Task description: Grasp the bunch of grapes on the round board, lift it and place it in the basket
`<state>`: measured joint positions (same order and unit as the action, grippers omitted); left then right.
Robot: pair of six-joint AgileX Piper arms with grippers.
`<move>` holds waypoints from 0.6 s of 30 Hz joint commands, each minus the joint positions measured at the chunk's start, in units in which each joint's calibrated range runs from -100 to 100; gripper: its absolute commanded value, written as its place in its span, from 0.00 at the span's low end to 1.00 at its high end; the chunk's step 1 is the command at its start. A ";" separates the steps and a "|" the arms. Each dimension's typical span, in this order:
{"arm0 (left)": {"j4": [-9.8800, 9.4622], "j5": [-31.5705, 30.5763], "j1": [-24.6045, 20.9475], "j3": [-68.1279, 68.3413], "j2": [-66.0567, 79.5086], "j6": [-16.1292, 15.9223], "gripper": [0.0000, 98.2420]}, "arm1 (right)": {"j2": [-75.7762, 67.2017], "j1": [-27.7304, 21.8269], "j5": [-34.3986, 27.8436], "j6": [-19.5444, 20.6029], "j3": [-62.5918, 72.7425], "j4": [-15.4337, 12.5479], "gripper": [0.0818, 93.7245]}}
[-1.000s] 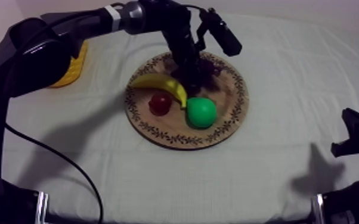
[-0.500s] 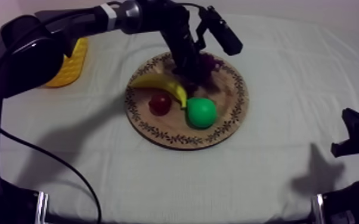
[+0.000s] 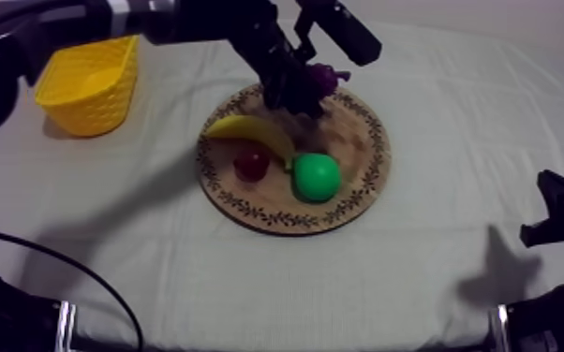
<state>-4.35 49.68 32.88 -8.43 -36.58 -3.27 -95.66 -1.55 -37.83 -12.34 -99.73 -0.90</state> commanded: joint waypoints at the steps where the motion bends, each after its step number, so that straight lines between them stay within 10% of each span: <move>1: -0.47 -0.28 0.24 3.36 4.29 2.40 0.51 | -0.01 0.02 0.01 0.00 -0.04 0.00 0.00; 18: -1.85 9.15 3.50 17.39 32.69 18.47 0.52 | -0.01 0.02 0.01 0.00 -0.04 0.00 0.00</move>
<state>-6.12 58.45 36.34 7.40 -8.15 12.30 -95.66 -1.55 -37.83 -12.34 -99.73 -0.90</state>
